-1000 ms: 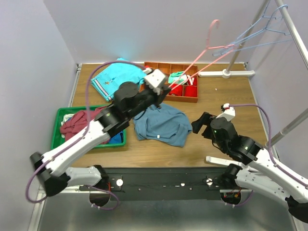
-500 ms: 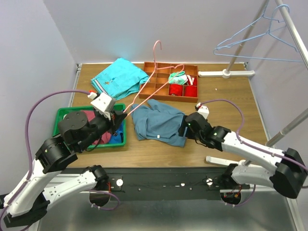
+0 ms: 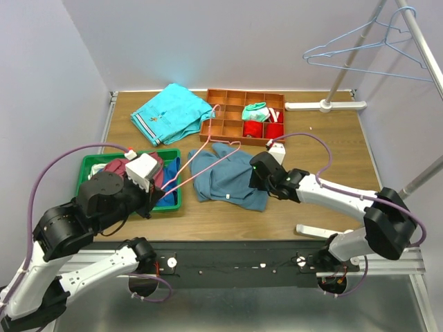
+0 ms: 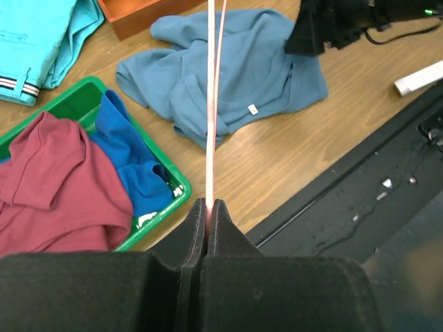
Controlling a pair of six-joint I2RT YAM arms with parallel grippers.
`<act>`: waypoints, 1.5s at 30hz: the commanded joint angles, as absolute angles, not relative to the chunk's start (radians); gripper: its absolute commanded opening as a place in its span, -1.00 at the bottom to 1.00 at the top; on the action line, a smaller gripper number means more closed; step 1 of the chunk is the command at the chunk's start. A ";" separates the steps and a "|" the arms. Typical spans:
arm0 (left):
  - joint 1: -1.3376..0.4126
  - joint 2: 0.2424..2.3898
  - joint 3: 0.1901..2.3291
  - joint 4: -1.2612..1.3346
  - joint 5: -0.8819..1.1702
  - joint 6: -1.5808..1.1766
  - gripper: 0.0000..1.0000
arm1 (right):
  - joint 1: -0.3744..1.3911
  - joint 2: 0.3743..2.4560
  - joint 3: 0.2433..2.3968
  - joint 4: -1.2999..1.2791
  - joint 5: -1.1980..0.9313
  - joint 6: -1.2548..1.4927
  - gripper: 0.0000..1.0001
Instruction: Place the tank top on the hanger
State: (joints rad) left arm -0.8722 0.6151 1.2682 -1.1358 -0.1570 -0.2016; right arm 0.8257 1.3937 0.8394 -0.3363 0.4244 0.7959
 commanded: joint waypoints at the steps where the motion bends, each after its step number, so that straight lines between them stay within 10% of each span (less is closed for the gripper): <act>1: -0.871 0.592 1.333 -1.213 -0.081 -0.206 -1.00 | 0.831 1.447 0.888 -0.336 0.512 0.775 0.08; 12: -0.871 0.701 1.356 -1.230 0.057 -0.179 -1.00 | 0.830 1.477 0.842 -0.333 0.537 0.776 -0.01; 19: -0.871 0.745 1.332 -1.227 0.120 -0.184 -1.00 | 0.830 1.448 0.796 -0.325 0.531 0.775 -0.63; 27: -0.876 0.787 1.325 -1.221 0.104 -0.186 -1.00 | 0.830 1.373 0.792 -0.367 0.571 0.759 -0.85; 30: -0.877 0.793 1.338 -1.227 0.074 -0.187 -1.00 | 0.831 1.367 0.796 -0.367 0.552 0.750 -0.77; 37: -0.877 0.776 1.353 -1.255 0.012 -0.221 -1.00 | 0.831 1.417 0.837 -0.348 0.495 0.732 0.10; 45: -0.879 0.756 1.333 -1.256 0.044 -0.230 -1.00 | 0.830 1.492 0.884 -0.344 0.506 0.724 0.13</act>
State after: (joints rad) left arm -0.8726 0.7658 1.3296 -1.2594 0.0353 -0.2203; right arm 0.8257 1.4502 0.8410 -0.3447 0.5003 0.7341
